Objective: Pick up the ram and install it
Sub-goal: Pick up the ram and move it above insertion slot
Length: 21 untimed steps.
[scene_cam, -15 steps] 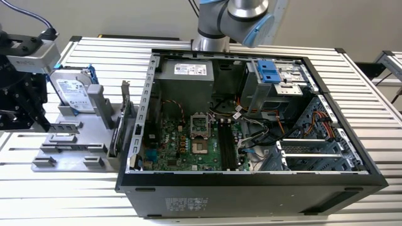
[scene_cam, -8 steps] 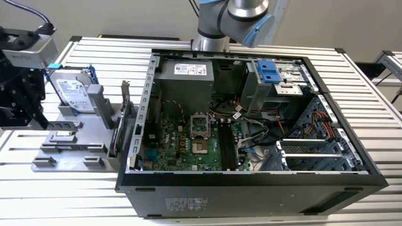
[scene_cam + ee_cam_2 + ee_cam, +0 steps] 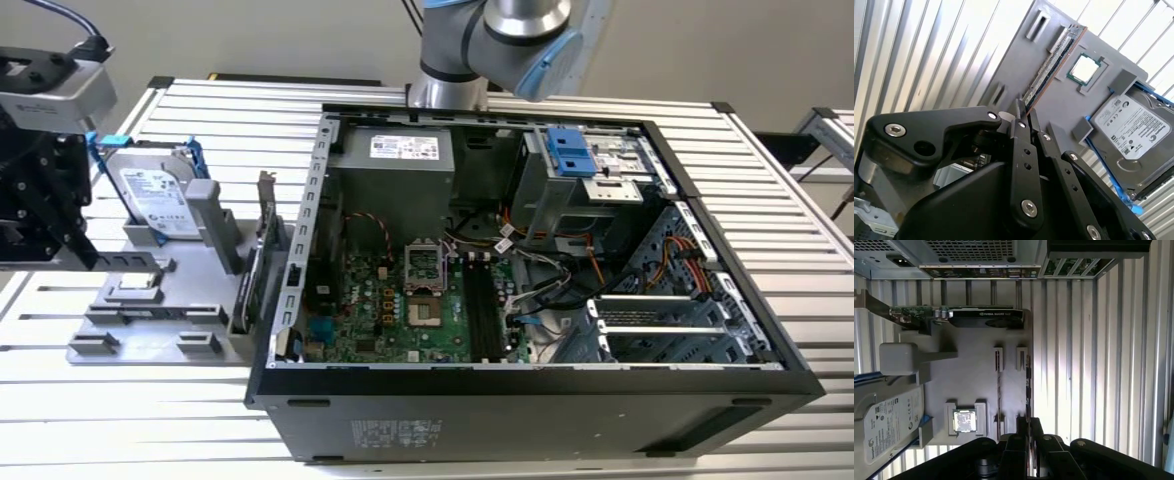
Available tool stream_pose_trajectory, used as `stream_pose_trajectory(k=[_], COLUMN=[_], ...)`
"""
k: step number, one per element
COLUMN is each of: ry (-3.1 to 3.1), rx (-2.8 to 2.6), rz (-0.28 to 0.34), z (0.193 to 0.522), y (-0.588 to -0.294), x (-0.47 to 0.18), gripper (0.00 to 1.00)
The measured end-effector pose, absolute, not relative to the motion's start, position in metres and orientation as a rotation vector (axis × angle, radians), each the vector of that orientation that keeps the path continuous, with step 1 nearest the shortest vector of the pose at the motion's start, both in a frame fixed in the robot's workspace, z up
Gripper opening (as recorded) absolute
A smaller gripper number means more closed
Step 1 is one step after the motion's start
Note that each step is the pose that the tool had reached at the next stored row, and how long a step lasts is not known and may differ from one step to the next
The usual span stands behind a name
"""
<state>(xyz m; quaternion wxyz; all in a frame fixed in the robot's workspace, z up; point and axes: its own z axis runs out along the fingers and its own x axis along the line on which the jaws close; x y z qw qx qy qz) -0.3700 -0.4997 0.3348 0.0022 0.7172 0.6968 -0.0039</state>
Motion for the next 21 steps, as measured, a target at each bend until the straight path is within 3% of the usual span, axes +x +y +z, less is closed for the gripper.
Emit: stream_pose_trajectory(k=[21], ry=[2.186], rx=[2.25], rz=[-0.012], z=[0.356], y=[-0.5], x=[-0.37], gripper=[0.0])
